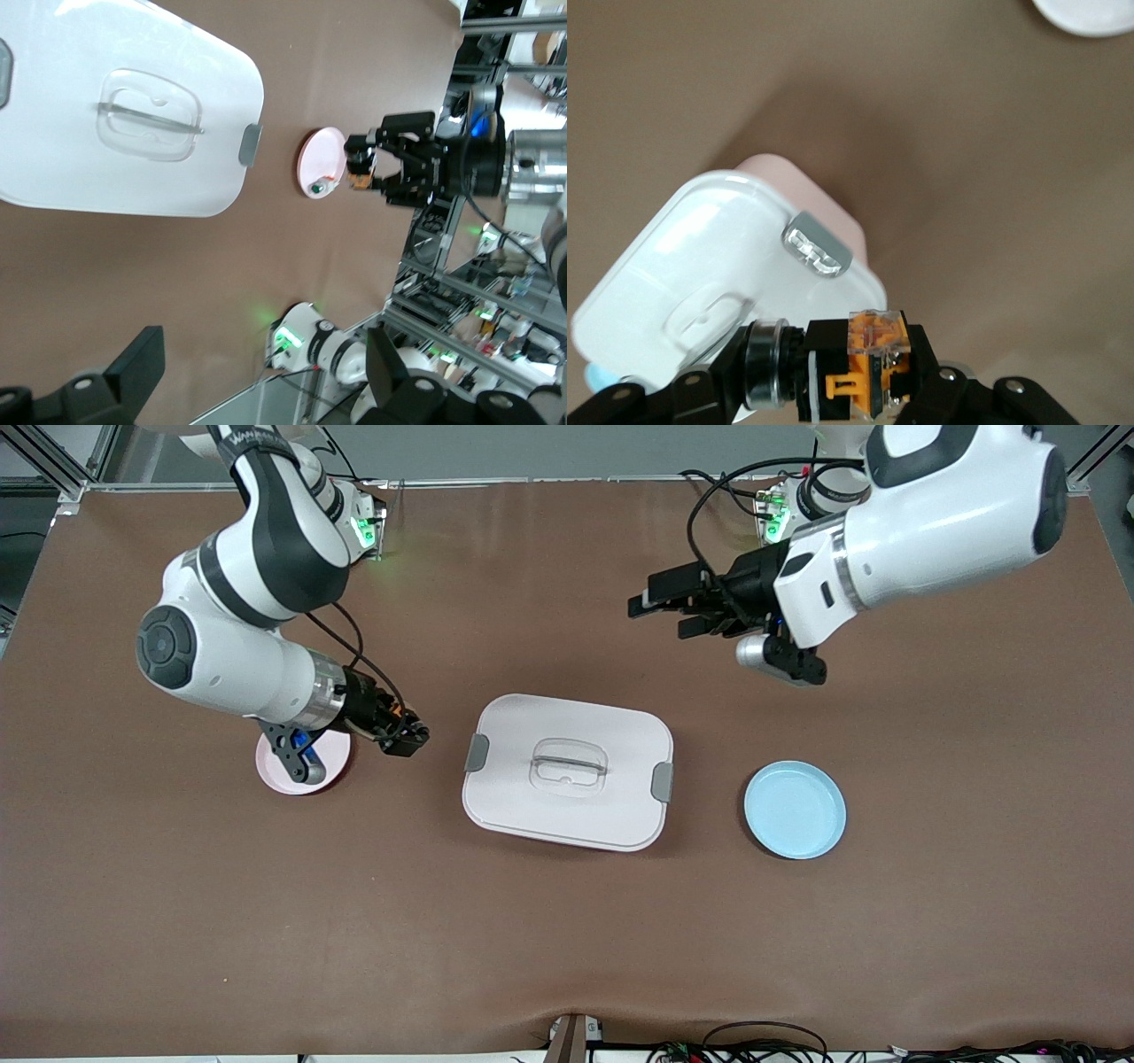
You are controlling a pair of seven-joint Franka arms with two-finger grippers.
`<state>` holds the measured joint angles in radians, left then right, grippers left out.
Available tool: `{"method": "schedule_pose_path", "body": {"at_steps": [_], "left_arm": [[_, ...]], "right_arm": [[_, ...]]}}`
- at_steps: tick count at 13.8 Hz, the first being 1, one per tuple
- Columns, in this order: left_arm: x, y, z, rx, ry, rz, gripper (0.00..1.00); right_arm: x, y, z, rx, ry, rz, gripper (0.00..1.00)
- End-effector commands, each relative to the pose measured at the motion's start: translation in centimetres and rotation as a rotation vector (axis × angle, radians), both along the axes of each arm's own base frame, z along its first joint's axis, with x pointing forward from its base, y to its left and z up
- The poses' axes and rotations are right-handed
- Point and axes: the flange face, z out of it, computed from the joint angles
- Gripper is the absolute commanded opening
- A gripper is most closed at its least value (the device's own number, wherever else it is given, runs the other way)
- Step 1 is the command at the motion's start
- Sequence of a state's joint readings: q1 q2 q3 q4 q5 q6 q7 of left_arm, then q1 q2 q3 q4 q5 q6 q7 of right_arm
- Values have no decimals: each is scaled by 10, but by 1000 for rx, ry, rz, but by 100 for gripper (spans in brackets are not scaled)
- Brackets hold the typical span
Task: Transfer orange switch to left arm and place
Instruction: 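Lift the switch over the box with the right gripper while the left gripper approaches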
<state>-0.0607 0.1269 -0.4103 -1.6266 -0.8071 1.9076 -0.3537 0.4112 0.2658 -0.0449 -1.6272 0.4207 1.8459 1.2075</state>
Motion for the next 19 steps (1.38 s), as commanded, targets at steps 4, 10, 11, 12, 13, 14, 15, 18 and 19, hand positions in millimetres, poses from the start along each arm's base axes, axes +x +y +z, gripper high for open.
{"method": "schedule_pose_path", "body": {"at_steps": [4, 10, 11, 12, 13, 14, 15, 18, 19], "left_arm": [[4, -49, -18, -68, 64, 165, 100], [-1, -101, -52, -127, 85, 196, 100], [3, -103, -64, -123, 92, 192, 100], [4, -104, -69, -125, 69, 171, 100], [1, -108, -69, -133, 29, 136, 100], [-2, -113, -70, -139, -10, 109, 100], [-2, -115, -74, -141, -31, 98, 100], [4, -116, -90, -146, -83, 47, 100], [6, -116, -97, -150, -89, 33, 100]], "right_arm": [[4, 36, 38, 44, 69, -235, 0], [-5, 91, 56, 54, 146, -394, 0], [-7, 98, 59, 69, 163, -417, 0], [-6, 101, 59, 84, 186, -447, 0], [-9, 109, 62, 93, 203, -465, 0], [-9, 117, 61, 91, 211, -476, 0], [-10, 123, 65, 96, 212, -487, 0], [-14, 138, 75, 106, 211, -499, 0], [-15, 140, 78, 110, 212, -509, 0]]}}
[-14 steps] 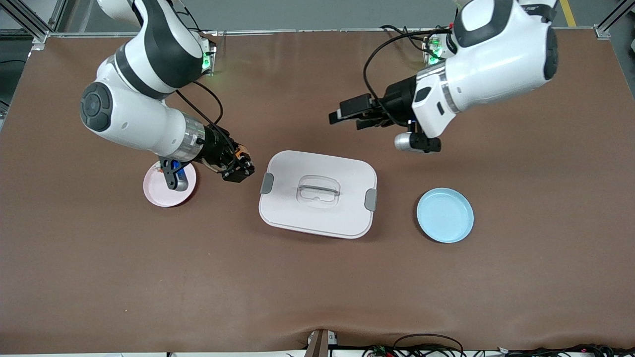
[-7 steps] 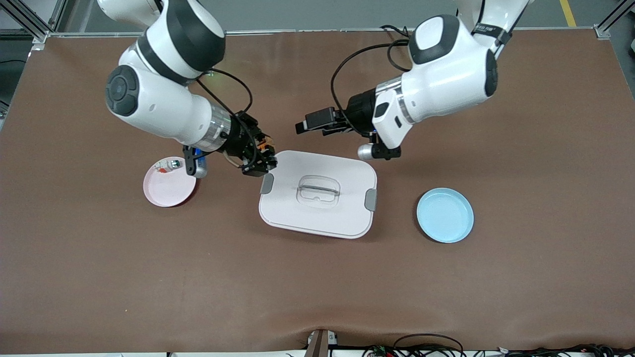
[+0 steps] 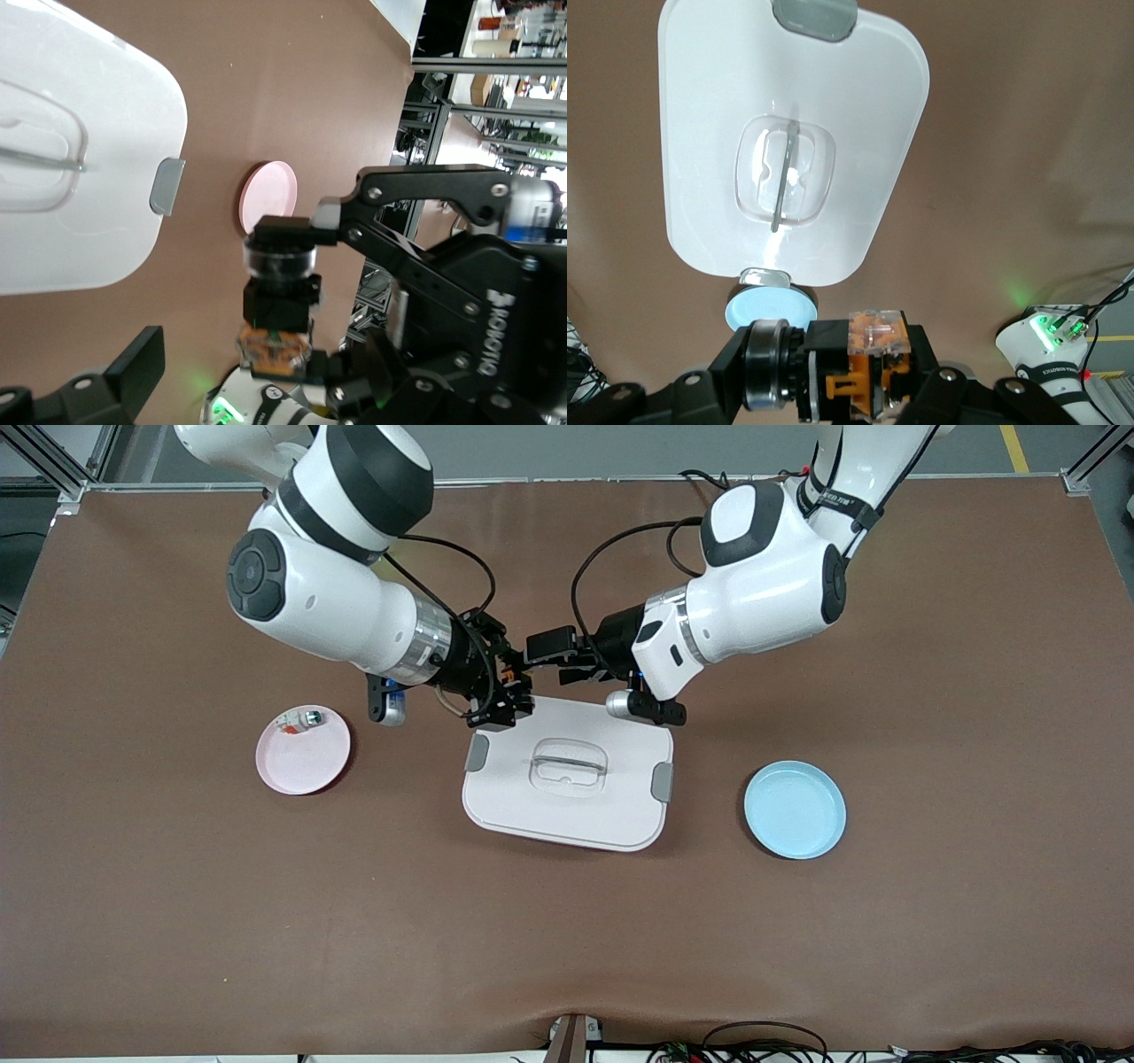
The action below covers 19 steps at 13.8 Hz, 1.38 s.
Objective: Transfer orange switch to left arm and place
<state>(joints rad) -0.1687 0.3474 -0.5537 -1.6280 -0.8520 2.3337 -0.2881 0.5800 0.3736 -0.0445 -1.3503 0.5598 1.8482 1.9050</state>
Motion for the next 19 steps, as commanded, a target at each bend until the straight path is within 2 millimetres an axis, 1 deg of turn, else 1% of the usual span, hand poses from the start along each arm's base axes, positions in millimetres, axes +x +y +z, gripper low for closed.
{"method": "schedule_pose_path", "body": {"at_steps": [1, 5, 7, 9, 11, 12, 14, 16, 17, 18, 19], "left_arm": [[4, -5, -10, -30, -39, -31, 100], [3, -5, -12, -30, -47, -39, 100], [3, -4, -10, -30, -50, -38, 100], [4, -2, -10, -29, -50, -37, 100], [5, -1, -10, -28, -51, -39, 100], [4, -1, -9, -28, -54, -45, 97], [4, -1, -10, -29, -63, -54, 67], [4, -2, -9, -30, -65, -55, 41], [4, -2, -10, -29, -63, -55, 34], [3, -3, -10, -29, -63, -56, 30], [4, -2, -10, -29, -62, -54, 21]], "right_arm": [[3, 12, 15, 29, -4, -44, 0], [2, 17, 17, 45, -11, -55, 0], [7, 16, 14, 62, -8, -73, 0], [11, 16, 9, 61, -10, -80, 0], [15, 16, -1, 53, -1, -81, 0], [16, 16, -7, 49, 3, -80, 0], [17, 19, -9, 54, -6, -90, 0], [20, 19, -9, 56, -11, -98, 0], [20, 19, -4, 62, -20, -97, 0], [21, 20, -3, 65, -23, -98, 0], [21, 20, -4, 64, -22, -98, 0]]}}
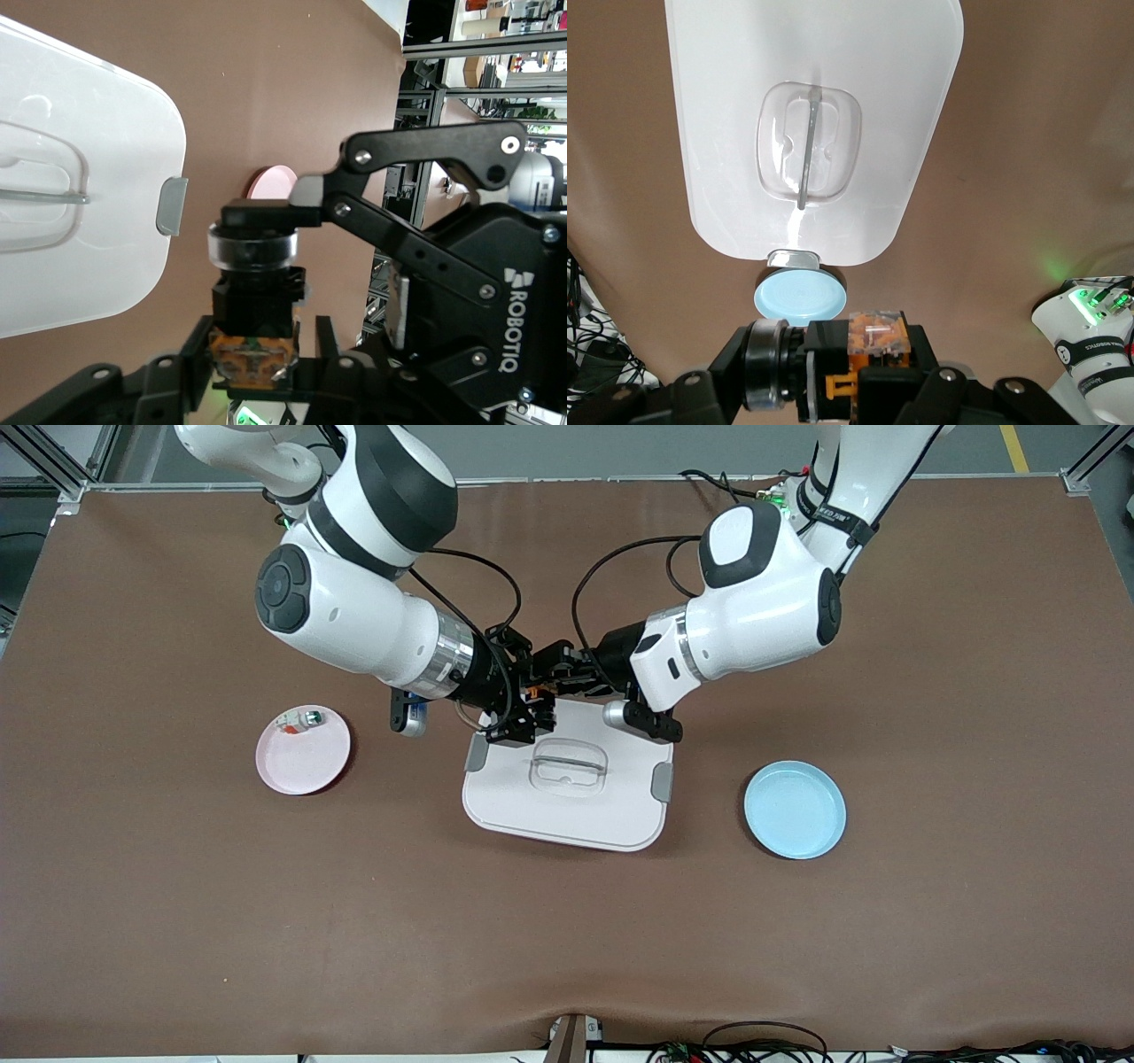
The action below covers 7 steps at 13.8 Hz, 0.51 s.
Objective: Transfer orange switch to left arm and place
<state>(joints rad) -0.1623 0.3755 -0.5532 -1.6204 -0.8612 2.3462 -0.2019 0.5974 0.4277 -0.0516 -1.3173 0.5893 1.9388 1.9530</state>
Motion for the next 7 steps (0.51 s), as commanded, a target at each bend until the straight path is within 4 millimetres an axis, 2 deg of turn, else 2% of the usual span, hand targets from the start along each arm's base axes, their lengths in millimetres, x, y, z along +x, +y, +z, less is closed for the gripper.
{"method": "schedule_pose_path", "body": {"at_steps": [1, 2, 5, 6, 7], "left_arm": [[-6, -7, 2, -17, -12, -28, 8], [-7, -8, 1, -17, -9, -29, 0], [-7, -7, 1, -17, -6, -25, 0], [-7, -7, 1, -17, -6, -25, 0], [-7, -7, 1, -17, -6, -25, 0]], "right_arm": [[6, 5, 9, 26, -8, -17, 0], [6, 5, 9, 26, -8, -17, 0], [7, 3, 9, 27, -8, -20, 0], [7, 3, 9, 25, -8, -18, 5], [8, 2, 9, 25, -9, -18, 74]]}}
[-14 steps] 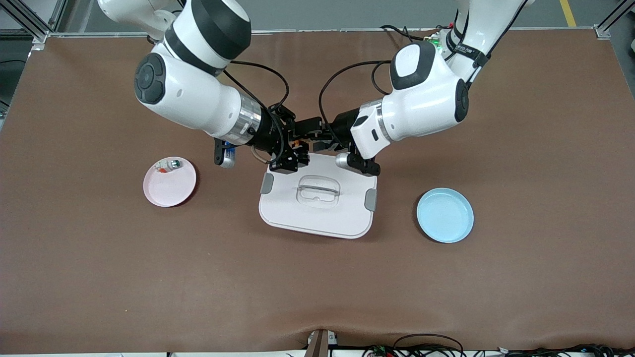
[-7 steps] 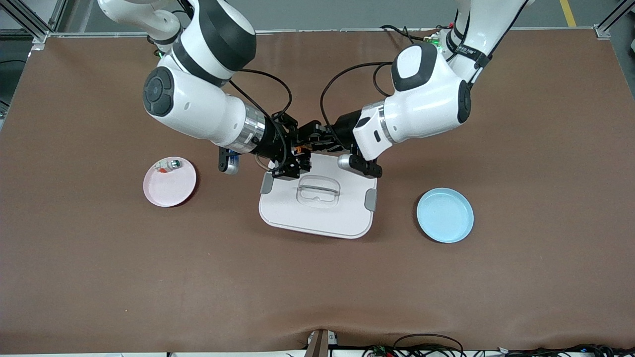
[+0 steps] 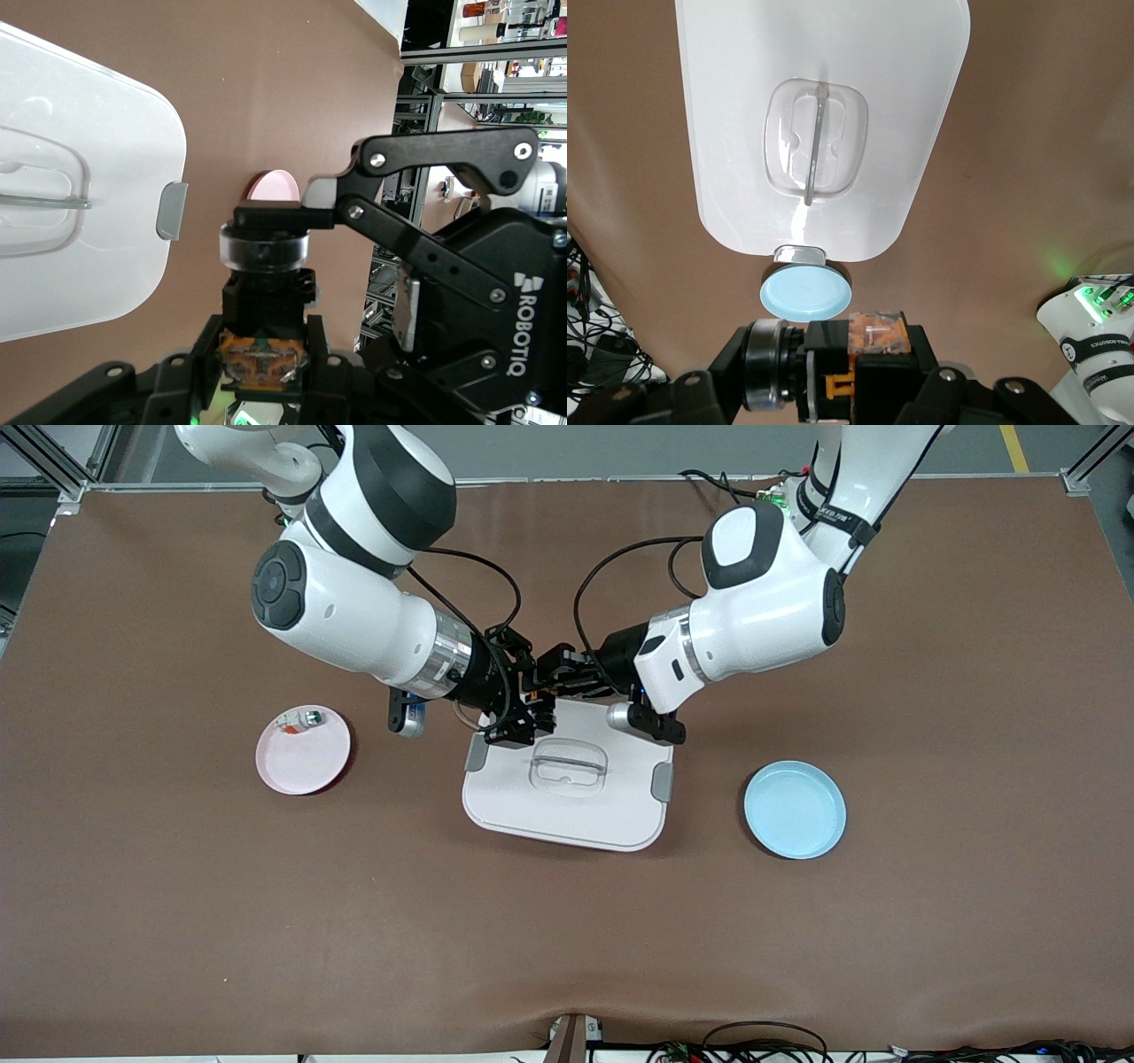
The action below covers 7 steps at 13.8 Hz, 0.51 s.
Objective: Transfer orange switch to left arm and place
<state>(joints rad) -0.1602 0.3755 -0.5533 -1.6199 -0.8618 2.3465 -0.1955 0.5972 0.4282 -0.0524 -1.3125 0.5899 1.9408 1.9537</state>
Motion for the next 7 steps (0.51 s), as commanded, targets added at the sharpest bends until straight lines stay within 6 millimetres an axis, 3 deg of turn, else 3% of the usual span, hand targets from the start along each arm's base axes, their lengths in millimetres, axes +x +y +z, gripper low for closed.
{"method": "schedule_pose_path", "body": {"at_steps": [1, 3, 7], "left_arm": [[-8, -8, 1, -15, -3, -26, 0], [-7, -7, 1, -15, -5, -26, 0], [-7, -7, 1, -11, -11, -29, 0]], "right_arm": [[7, 2, 8, 24, -6, -17, 100], [8, -1, 12, 24, -7, -10, 100], [22, -40, 29, 17, -23, 92, 100]]}}
